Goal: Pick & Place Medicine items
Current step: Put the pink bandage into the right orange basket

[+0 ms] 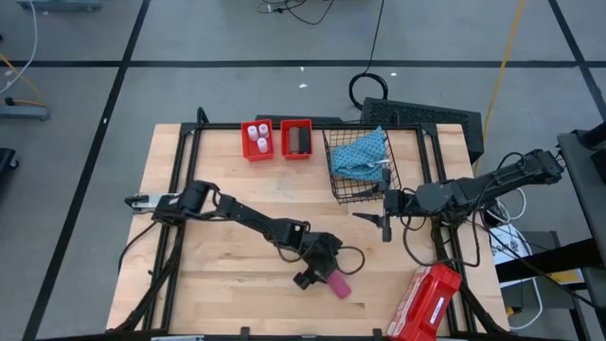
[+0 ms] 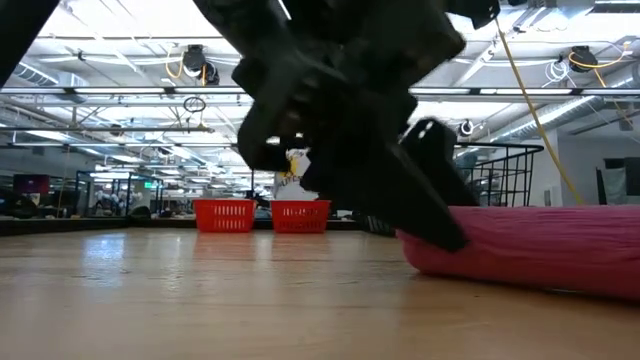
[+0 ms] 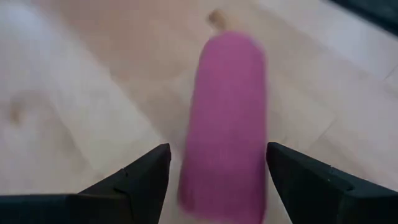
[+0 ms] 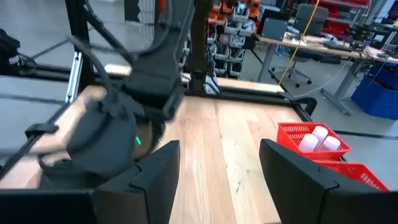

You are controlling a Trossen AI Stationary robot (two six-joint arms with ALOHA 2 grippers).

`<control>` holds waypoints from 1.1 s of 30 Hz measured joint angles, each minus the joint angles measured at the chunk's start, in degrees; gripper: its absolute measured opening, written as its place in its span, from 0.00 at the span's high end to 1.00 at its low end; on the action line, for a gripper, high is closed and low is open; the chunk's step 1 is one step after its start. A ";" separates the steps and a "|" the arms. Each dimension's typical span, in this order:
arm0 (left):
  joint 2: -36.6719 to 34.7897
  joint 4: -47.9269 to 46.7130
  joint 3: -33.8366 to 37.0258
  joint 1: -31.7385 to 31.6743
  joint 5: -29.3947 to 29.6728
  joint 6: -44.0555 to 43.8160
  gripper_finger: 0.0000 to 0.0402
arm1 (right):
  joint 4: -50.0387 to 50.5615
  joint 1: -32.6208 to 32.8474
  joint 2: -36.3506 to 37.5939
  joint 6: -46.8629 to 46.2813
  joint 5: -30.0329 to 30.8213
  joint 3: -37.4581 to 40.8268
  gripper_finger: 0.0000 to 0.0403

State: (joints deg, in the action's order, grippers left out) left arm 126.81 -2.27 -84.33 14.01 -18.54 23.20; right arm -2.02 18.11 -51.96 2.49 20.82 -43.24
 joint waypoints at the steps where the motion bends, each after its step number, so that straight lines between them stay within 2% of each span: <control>1: 0.04 -0.45 0.02 -0.24 0.02 -0.48 0.33 | -0.33 0.00 -0.01 0.04 0.00 0.00 0.48; 3: 0.06 -0.95 0.02 -0.56 0.15 -0.54 0.34 | -0.33 0.00 0.02 0.07 0.00 -0.02 0.48; 6: 0.00 -1.41 0.02 -0.65 0.22 -0.44 0.42 | -0.28 0.00 0.02 0.09 0.00 -0.02 0.48; 14: -1.13 -3.67 0.01 -2.49 -1.95 -3.63 0.84 | 0.15 0.00 0.02 0.13 0.00 -0.02 0.48; 20: -6.71 -8.83 0.16 -5.24 -1.42 -7.30 0.85 | 0.13 0.00 0.02 1.89 0.01 -0.02 0.48; 24: -10.90 -7.56 3.57 -7.22 1.44 -9.20 0.85 | 0.15 -0.02 0.02 2.85 0.07 -0.02 0.48; 28: -17.96 0.49 12.38 -10.28 2.24 -13.13 0.85 | 0.61 -0.03 0.35 3.23 0.12 -0.04 0.48; 33: -29.29 14.15 27.26 -14.91 10.03 -20.62 0.85 | 0.35 -0.02 0.87 5.82 0.04 -0.09 0.48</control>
State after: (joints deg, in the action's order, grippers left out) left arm 97.52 11.88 -57.08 -0.90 -8.51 2.58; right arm -1.67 18.09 -51.09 8.32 20.86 -43.33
